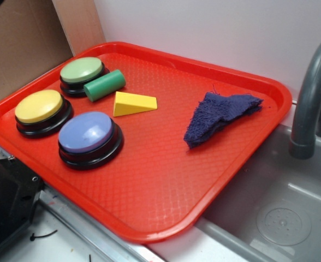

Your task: Push the purple button.

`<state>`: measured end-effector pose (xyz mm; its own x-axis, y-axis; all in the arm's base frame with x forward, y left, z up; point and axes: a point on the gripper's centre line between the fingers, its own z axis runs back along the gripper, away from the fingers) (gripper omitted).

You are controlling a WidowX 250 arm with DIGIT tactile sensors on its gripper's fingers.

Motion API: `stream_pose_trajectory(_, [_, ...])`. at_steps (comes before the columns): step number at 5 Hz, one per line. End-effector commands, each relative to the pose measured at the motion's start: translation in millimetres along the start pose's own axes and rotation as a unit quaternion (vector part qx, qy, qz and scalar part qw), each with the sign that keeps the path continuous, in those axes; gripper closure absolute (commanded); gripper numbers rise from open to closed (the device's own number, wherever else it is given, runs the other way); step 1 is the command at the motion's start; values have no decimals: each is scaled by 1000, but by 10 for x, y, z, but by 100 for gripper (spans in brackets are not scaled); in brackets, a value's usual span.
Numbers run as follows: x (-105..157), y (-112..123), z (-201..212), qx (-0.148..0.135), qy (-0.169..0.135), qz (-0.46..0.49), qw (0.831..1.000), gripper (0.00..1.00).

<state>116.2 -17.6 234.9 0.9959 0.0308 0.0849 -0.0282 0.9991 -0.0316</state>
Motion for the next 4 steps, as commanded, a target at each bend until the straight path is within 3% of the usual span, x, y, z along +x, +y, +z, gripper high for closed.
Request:
stream_pose_trajectory(1, [0,0,0,0,0,0,1000,0])
stream_pose_trajectory(3, [311,-13,-812,14,-25,-113,993,0])
stream_pose_trajectory(4, [403,23,-1092,23,-12,-121,992,0])
